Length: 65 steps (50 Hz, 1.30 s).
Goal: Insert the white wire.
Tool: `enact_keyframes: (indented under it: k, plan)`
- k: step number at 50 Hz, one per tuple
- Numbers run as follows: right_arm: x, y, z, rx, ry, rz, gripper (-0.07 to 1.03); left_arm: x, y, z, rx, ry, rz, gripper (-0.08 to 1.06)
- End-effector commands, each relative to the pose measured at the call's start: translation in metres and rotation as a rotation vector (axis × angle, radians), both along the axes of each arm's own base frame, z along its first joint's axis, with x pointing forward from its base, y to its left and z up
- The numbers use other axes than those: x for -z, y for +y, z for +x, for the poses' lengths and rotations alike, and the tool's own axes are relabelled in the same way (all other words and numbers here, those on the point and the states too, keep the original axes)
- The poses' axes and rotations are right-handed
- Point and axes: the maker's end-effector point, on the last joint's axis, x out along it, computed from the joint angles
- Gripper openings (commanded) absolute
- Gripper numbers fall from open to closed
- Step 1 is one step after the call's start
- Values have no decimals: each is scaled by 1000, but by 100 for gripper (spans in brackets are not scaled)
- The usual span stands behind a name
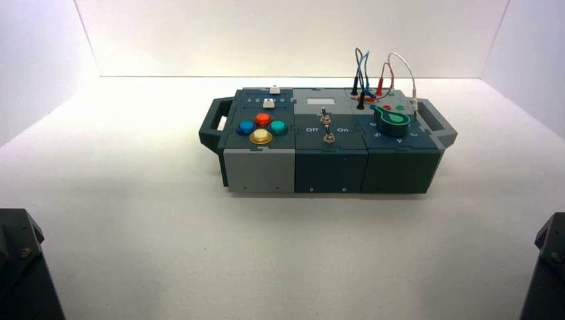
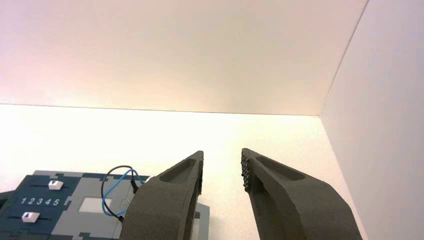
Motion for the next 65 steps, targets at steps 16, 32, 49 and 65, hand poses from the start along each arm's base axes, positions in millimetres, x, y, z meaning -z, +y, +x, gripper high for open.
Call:
enact_keyframes:
  k: [16,32,49,65]
  plan:
    - [-10,1,3,0,-9,8,42,-4,1,3,-3,-8,5,-3]
    - [-2,4,6,-7,120,18,42,7,-2,5,5,73,4,-3]
    - [27,11,23,-43,389,-6,47,38,-53,6,246,296,161,-3]
    - [55,16,27,-97,634,-60,47,47,-94,-5,427,408,253,-3]
